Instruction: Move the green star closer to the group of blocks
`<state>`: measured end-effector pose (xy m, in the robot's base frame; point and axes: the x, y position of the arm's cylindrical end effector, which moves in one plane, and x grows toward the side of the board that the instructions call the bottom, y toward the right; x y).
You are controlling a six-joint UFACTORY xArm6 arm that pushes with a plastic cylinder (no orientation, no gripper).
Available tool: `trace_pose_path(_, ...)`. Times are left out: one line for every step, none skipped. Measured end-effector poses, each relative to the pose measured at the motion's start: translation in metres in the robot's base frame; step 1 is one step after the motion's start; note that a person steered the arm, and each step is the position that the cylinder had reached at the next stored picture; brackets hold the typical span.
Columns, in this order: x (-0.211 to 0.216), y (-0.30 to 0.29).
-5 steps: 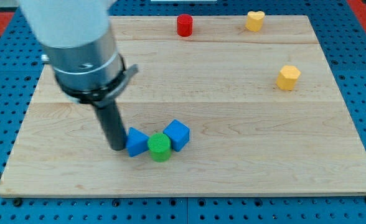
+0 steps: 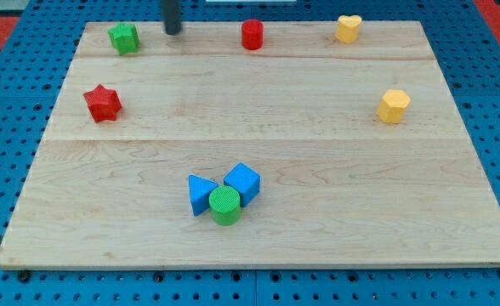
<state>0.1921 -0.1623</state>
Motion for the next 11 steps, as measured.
trace_pose_path(0.0, -0.003)
trace_pose_path(0.023, -0.023)
trace_pose_path(0.025, 0.006)
trace_pose_path(-0.001, 0.012)
trace_pose_path(0.003, -0.014)
trace_pose_path(0.038, -0.061)
trace_pose_path(0.052, -0.056)
trace_pose_path(0.038, -0.043)
trace_pose_path(0.021, -0.106)
trace_pose_path(0.035, -0.124)
trace_pose_path(0.063, -0.039)
